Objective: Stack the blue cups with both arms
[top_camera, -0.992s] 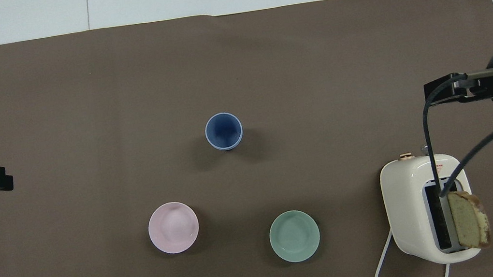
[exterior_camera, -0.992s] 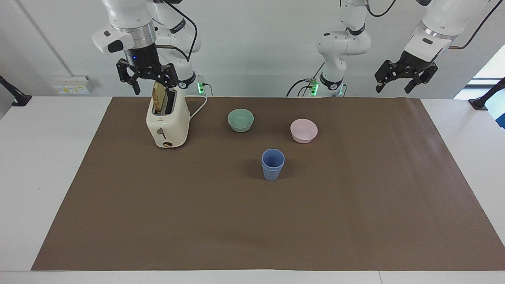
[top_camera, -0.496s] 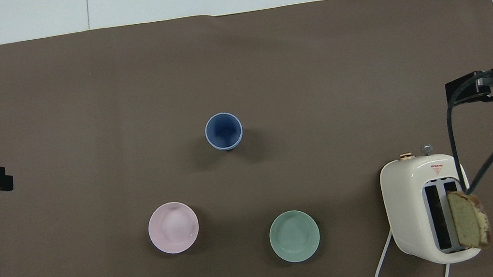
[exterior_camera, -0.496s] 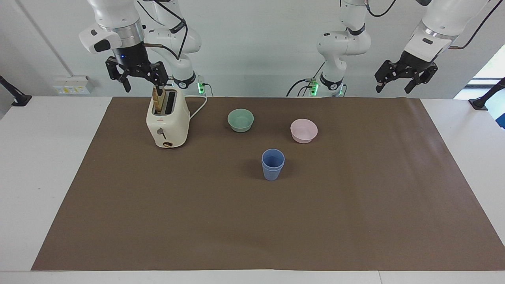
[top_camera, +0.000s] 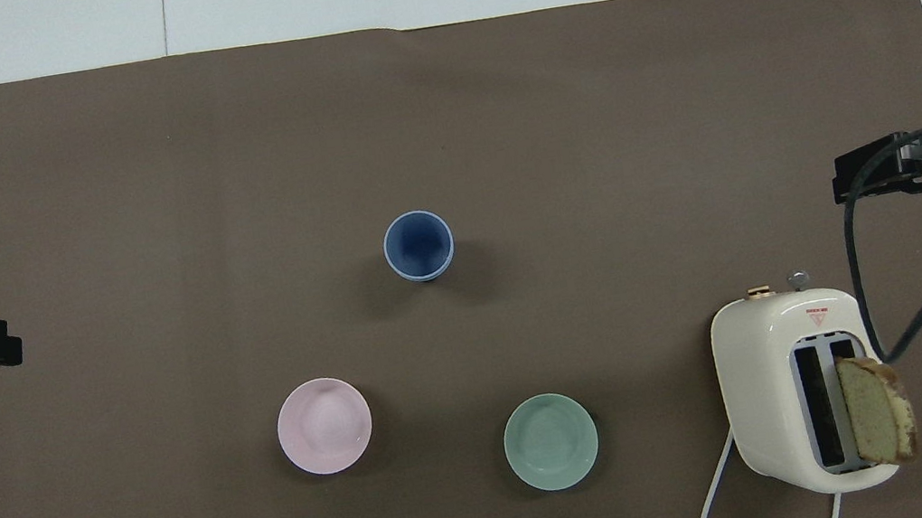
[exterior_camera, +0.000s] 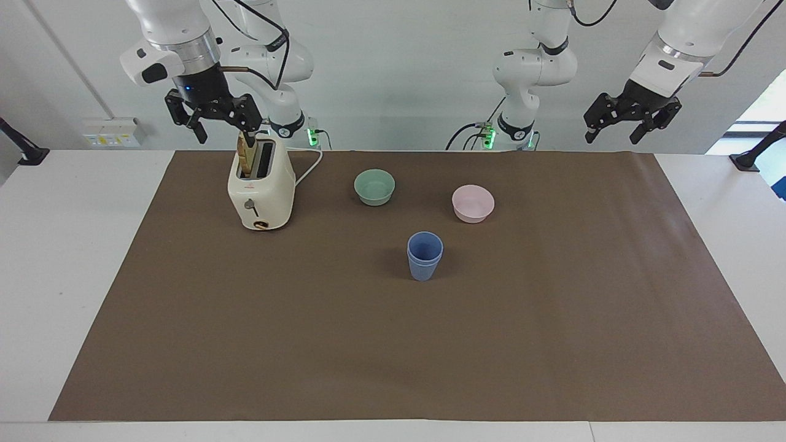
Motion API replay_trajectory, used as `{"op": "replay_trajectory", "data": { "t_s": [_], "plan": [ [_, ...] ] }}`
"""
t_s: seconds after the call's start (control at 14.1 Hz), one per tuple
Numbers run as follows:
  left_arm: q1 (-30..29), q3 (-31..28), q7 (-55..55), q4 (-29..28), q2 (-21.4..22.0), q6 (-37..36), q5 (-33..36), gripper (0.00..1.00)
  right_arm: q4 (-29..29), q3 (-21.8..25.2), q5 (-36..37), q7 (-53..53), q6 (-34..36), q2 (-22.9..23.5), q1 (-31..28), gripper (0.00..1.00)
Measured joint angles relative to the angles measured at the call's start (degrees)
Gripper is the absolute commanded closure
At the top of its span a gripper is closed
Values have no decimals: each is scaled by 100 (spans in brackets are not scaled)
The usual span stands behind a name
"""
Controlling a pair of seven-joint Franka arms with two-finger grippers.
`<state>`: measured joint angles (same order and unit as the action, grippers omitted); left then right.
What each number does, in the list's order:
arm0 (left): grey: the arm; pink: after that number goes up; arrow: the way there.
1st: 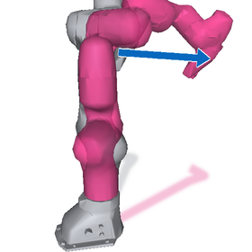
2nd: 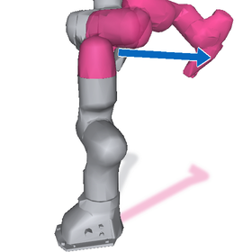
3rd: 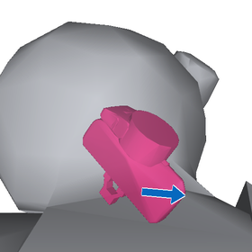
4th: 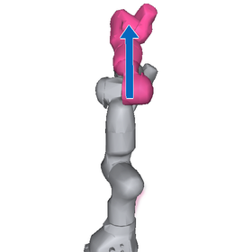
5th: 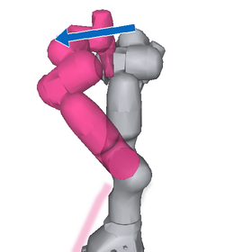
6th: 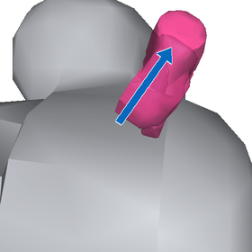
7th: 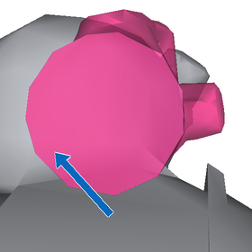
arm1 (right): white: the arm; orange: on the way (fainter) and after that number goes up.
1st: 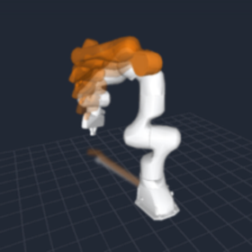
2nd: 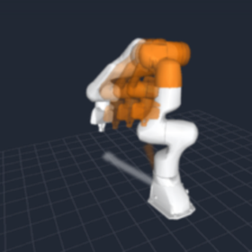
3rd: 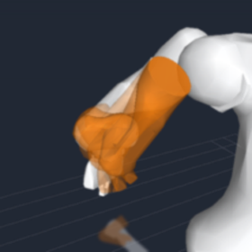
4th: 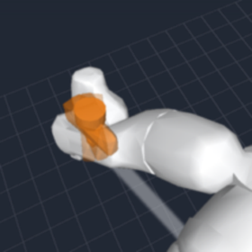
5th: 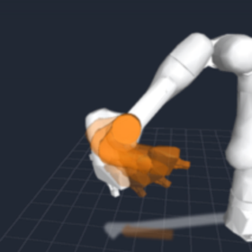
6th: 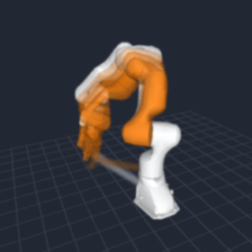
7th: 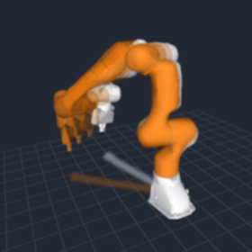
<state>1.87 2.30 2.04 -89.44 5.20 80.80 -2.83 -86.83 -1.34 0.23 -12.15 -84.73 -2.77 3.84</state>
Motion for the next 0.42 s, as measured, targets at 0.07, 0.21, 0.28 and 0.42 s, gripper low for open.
{"op": "replay_trajectory", "data": {
  "t_s": [0.07, 0.21, 0.28, 0.42],
  "plan": [
    [0, -1, 0, 0, 0, -14, 15, 0, -2, 33, 0, 0, 0, 3, 35, 0],
    [0, -1, 0, 0, 0, -33, 29, 0, -3, 36, 0, 0, 0, 15, 41, 0],
    [0, -1, 0, 0, 0, -38, 31, 0, -3, 36, 0, 0, 0, 19, 41, 0],
    [-2, -2, 0, 0, 0, -39, 31, 0, -4, 36, 0, 0, 0, 20, 41, 0]
  ]
}}
